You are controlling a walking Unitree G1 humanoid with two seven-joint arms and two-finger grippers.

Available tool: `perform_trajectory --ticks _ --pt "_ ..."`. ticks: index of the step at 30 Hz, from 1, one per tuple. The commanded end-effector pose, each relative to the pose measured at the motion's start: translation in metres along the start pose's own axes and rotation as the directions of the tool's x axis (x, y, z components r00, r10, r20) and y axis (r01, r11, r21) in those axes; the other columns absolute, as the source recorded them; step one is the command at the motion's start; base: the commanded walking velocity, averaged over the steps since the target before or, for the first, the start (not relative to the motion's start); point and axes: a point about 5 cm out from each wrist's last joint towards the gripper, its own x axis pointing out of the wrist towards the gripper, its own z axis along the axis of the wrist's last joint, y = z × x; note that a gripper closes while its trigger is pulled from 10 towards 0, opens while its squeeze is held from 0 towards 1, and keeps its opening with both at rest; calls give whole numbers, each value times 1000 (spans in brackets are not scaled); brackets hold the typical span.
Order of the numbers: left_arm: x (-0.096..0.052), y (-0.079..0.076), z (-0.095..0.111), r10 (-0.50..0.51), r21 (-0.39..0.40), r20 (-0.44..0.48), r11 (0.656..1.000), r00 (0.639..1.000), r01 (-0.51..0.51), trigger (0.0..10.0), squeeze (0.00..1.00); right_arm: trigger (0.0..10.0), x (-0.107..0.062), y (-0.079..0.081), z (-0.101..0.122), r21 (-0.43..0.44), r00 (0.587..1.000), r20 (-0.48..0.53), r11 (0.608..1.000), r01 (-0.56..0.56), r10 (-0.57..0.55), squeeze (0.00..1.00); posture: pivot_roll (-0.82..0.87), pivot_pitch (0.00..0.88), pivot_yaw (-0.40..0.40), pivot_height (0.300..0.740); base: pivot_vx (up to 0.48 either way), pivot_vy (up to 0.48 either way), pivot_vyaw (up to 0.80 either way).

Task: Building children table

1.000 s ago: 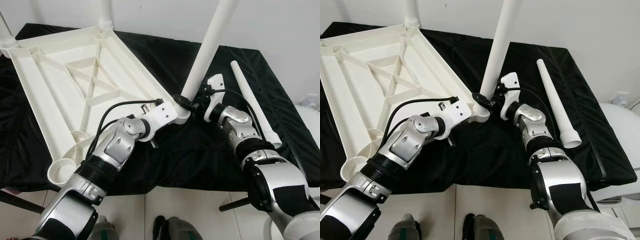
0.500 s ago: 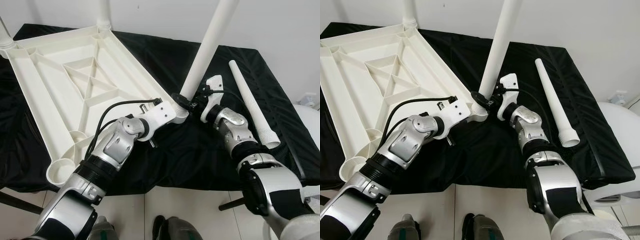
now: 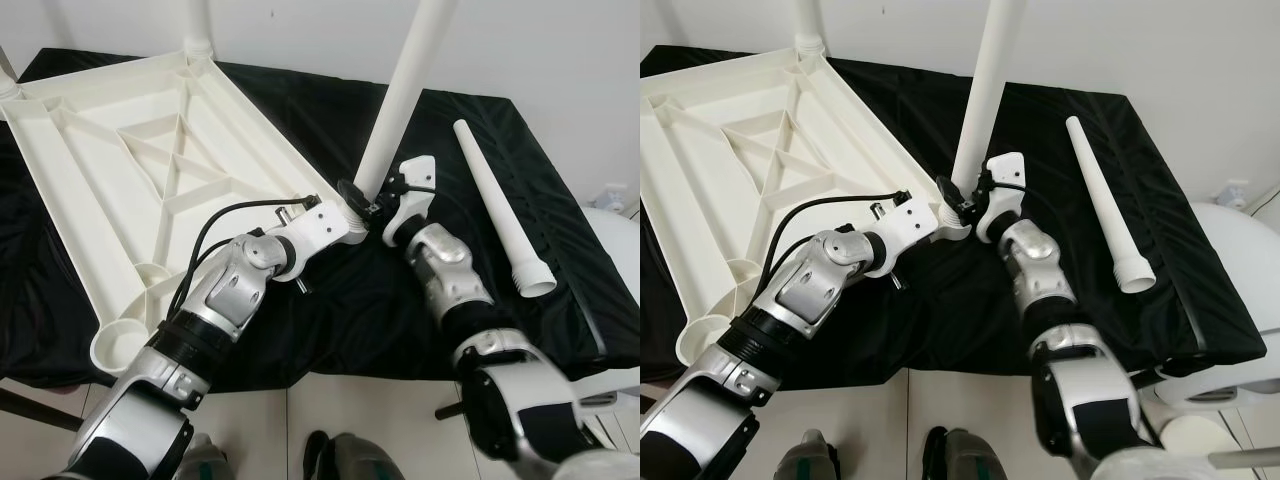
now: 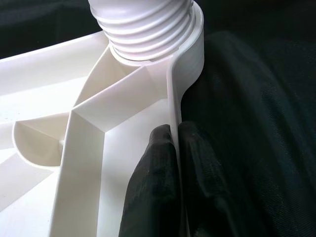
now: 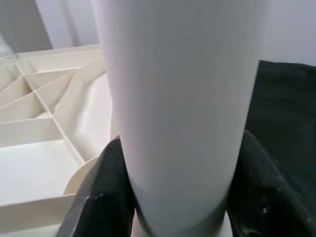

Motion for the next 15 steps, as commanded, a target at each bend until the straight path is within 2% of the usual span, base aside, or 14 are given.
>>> perform_trajectory --ticks 1,6,7,10,13,15 --pt "6 -20 -11 -73 -12 -48 997 996 73 10000 0 10000 6 11 12 1 998 58 1000 31 -31 0 90 36 -131 740 0 0 0" --pt "6 -21 -12 -75 -12 -48 997 996 75 10000 0 10000 6 16 13 8 995 71 997 75 -75 0 91 32 -132 740 0 0 0" --pt "6 -23 -12 -78 -12 -48 997 996 78 10000 0 10000 7 18 11 23 983 65 985 169 -170 0 93 26 -132 740 0 0 0" --pt "6 -23 -12 -80 -12 -48 997 996 79 10000 0 10000 7 19 11 26 978 65 980 198 -199 0 93 25 -132 740 0 0 0" --pt "6 -25 -12 -84 -12 -47 996 995 83 10000 0 10000 4 21 6 51 934 30 933 355 -357 0 91 15 -132 740 0 0 0" --pt "6 -25 -12 -86 -11 -46 996 995 85 10000 0 10000 4 22 5 49 920 20 919 390 -391 0 89 13 -130 740 0 0 0"
